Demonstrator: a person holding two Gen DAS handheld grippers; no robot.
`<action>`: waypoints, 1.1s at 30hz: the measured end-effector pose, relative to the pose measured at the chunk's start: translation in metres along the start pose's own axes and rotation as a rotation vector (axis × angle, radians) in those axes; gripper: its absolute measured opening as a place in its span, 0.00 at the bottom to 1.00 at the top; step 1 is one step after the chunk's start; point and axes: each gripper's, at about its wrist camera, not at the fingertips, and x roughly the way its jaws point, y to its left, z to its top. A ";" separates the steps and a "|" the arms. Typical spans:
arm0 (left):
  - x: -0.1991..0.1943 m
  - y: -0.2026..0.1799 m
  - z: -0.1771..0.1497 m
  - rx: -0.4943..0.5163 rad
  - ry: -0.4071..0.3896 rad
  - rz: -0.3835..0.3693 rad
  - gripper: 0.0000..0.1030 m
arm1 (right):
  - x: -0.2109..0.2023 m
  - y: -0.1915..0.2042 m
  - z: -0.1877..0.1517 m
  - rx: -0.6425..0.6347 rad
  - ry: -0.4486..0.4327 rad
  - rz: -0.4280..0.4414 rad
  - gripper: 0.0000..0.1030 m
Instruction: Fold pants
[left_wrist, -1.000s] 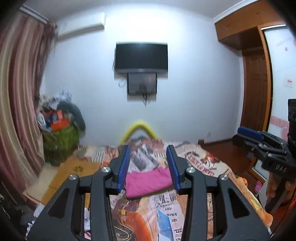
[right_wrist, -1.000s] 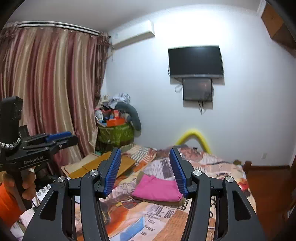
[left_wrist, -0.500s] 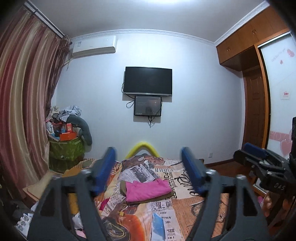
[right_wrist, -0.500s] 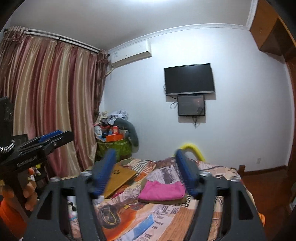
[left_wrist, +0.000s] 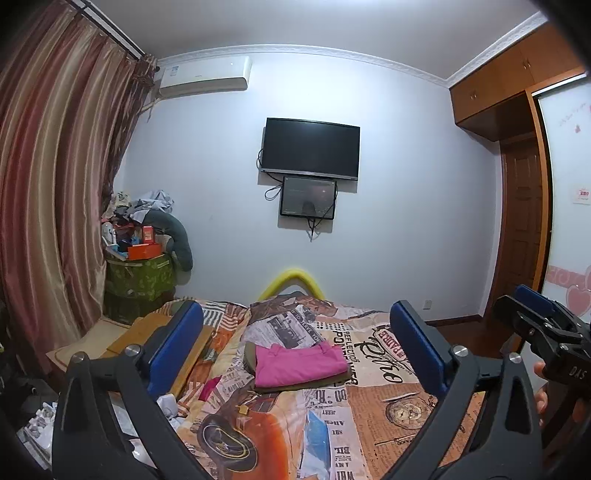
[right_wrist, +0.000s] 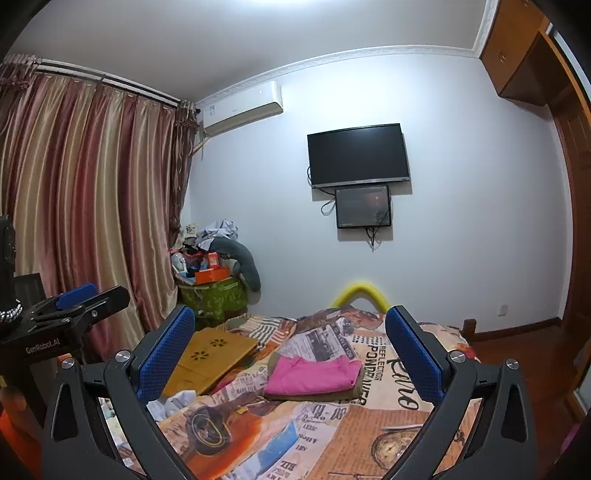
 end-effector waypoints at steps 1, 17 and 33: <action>-0.001 -0.001 -0.002 0.005 0.001 0.004 1.00 | 0.001 0.000 0.001 0.000 0.003 0.001 1.00; 0.002 -0.009 -0.012 0.041 0.020 0.006 1.00 | -0.002 0.001 -0.002 -0.004 0.028 -0.004 1.00; 0.004 -0.008 -0.011 0.044 0.023 -0.003 1.00 | -0.004 -0.001 -0.002 0.002 0.030 -0.014 1.00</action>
